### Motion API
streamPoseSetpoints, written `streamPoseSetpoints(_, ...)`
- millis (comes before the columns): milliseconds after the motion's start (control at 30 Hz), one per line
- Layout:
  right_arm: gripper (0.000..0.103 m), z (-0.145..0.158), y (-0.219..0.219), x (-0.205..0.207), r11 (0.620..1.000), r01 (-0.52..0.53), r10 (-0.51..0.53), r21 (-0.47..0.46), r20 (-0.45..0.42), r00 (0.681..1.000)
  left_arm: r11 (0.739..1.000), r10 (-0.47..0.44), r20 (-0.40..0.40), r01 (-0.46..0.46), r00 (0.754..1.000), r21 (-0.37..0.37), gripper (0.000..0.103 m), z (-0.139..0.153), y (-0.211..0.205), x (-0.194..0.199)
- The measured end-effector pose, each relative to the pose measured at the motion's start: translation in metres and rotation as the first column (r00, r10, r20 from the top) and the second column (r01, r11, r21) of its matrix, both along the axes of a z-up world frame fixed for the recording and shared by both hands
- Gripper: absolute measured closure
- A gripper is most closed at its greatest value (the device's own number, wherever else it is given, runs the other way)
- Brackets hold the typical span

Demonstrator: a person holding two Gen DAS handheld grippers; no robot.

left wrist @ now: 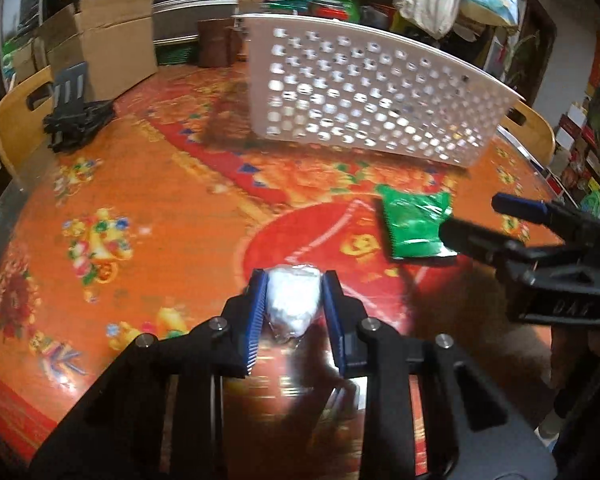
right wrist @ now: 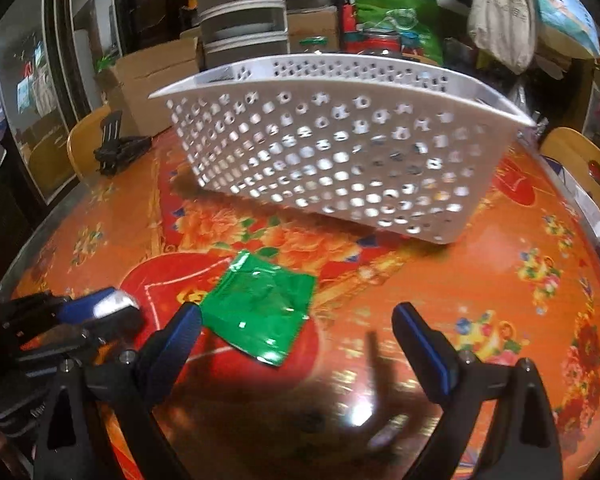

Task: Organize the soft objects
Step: 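Grasp the clear plastic bag with the left tool while the right tool grasps the green foil packet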

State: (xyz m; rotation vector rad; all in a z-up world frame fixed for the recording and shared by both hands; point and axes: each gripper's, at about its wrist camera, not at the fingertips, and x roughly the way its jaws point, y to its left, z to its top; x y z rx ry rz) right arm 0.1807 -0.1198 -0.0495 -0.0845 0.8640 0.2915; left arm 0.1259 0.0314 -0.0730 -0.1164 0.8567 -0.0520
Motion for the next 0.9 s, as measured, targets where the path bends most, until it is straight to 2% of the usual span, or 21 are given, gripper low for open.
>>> streamPoseSetpoints(233,0.007,-0.014,0.029,0.009,0.999,-0.027,0.026,-0.035,-0.038,0.999,0.998,0.043,0.002,-0.043,0.999,-0.037,0.077,-0.001,0.025,0.002)
streamPoseSetpoints(500,0.01,-0.026,0.051,0.02,0.993,-0.043,0.033,-0.112,-0.088,0.996,0.999,0.026,0.013,-0.026,1.0,-0.044,0.077,-0.001,0.023,0.001)
streamPoseSetpoints(700,0.01,-0.027,0.053,0.022,0.994,-0.038,0.029,-0.103,-0.09,0.996,0.998,0.021,0.01,-0.021,1.0,-0.056,0.077,-0.001,0.024,0.001)
streamPoseSetpoints(767,0.013,-0.027,0.053,0.022,0.994,-0.039,0.03,-0.102,-0.088,0.996,0.998,0.022,0.01,-0.021,1.0,-0.056,0.077,-0.001,0.024,0.001)
streamPoseSetpoints(900,0.033,-0.024,0.05,0.019,0.995,-0.035,0.029,-0.098,-0.07,0.997,0.998,0.023,0.009,-0.022,1.0,-0.055,0.077,-0.001,0.024,0.001)
